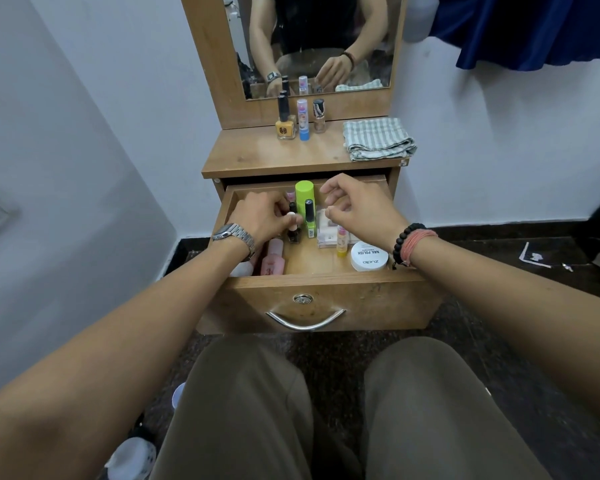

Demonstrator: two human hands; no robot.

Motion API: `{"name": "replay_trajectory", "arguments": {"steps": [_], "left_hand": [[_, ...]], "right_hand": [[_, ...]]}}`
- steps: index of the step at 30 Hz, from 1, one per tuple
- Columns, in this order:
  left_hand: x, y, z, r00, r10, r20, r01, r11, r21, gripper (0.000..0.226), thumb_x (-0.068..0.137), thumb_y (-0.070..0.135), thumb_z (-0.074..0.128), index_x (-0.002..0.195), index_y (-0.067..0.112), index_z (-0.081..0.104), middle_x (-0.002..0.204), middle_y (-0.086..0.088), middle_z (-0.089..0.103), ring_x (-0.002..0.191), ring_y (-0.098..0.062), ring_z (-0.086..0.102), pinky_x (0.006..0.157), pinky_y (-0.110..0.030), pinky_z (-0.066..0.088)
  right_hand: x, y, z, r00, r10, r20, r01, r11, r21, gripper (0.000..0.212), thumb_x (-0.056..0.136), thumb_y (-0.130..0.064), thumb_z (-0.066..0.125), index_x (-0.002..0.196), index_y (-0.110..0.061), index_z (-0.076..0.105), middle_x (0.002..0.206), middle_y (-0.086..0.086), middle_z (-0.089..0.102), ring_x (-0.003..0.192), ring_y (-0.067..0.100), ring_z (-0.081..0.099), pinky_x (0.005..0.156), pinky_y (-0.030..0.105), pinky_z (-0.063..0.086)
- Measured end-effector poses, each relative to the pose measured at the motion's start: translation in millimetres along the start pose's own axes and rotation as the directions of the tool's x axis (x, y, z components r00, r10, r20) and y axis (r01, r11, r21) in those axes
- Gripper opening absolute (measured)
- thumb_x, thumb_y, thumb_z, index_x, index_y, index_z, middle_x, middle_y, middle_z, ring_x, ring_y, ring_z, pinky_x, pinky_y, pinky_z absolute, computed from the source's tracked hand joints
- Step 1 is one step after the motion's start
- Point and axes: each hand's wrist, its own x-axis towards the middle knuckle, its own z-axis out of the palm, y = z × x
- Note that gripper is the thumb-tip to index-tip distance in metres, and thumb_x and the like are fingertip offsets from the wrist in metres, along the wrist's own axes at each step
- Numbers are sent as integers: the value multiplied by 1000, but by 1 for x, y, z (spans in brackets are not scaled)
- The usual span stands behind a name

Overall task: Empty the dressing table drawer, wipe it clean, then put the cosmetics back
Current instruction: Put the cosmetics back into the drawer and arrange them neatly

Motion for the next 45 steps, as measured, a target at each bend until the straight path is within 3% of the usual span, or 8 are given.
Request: {"name": "replay_trajectory", "arguments": {"steps": [5, 11, 19, 28, 33, 37, 40, 45], "left_hand": [[18, -1, -29, 972, 10, -236, -30, 996, -83, 20, 90, 36, 56, 87, 18, 63, 78, 3, 61, 76, -20, 60, 66, -31, 47], [75, 13, -60, 925, 120, -361, -121, 992, 19, 18, 90, 19, 52, 101, 18, 66, 98, 0, 68, 90, -18, 61, 75, -30, 46], [138, 41, -61, 968, 165, -191, -90, 933, 348, 52, 88, 15, 51, 137, 30, 47, 136, 0, 53, 131, -27, 36, 98, -45, 26], [146, 49, -60, 959, 184, -214, -117, 949, 292, 26, 90, 12, 50, 107, 26, 64, 116, -4, 58, 111, -27, 52, 94, -43, 27], [113, 43, -74, 921, 278, -274, -214, 947, 241, 20, 90, 23, 50, 103, 28, 65, 108, 3, 61, 103, -21, 55, 91, -41, 28], [67, 30, -81, 897, 402, -184, -377, 913, 157, 21, 81, 46, 58, 98, 33, 63, 96, 13, 63, 94, -12, 61, 92, -45, 41], [34, 25, -69, 904, 417, -95, -402, 904, 147, 23, 77, 53, 58, 93, 37, 62, 86, 21, 61, 85, -5, 60, 85, -45, 47], [-5, 30, -34, 907, 420, 10, -415, 891, 185, 20, 79, 36, 69, 98, 34, 63, 93, 18, 65, 99, -10, 55, 84, -32, 22]], "right_hand": [[-12, 7, 10, 1000, 2, -3, -2, 1000, 17, 31, 86, -16, 60, 116, -20, 56, 101, -6, 64, 88, 14, 63, 84, 40, 53], [-14, 5, 11, 998, -13, -60, 15, 999, 36, 30, 88, -16, 58, 118, -19, 56, 103, -7, 63, 91, 9, 59, 86, 35, 51], [-18, 10, 8, 999, -3, -53, 8, 995, 98, 30, 88, -17, 58, 117, -22, 55, 103, -7, 63, 91, 13, 62, 85, 36, 52], [-17, 16, 3, 995, 51, -83, -35, 981, 193, 31, 85, -15, 58, 116, -21, 55, 102, -7, 63, 89, 13, 63, 83, 37, 55], [-14, 16, -5, 988, 88, -125, -55, 968, 243, 29, 88, -10, 59, 117, -18, 56, 106, -2, 63, 87, 8, 62, 63, 7, 48], [-10, 13, -12, 975, 130, -181, -77, 959, 274, 28, 88, -13, 60, 115, -20, 57, 105, -4, 65, 87, 8, 65, 77, 15, 50], [-8, 13, -16, 970, 153, -188, -91, 948, 304, 27, 88, -13, 59, 113, -21, 57, 105, -3, 65, 89, 10, 65, 73, 19, 50], [-12, 10, -19, 967, 174, -186, -111, 945, 307, 27, 87, -13, 59, 112, -23, 57, 103, -5, 65, 89, 12, 65, 75, 25, 54]]}}
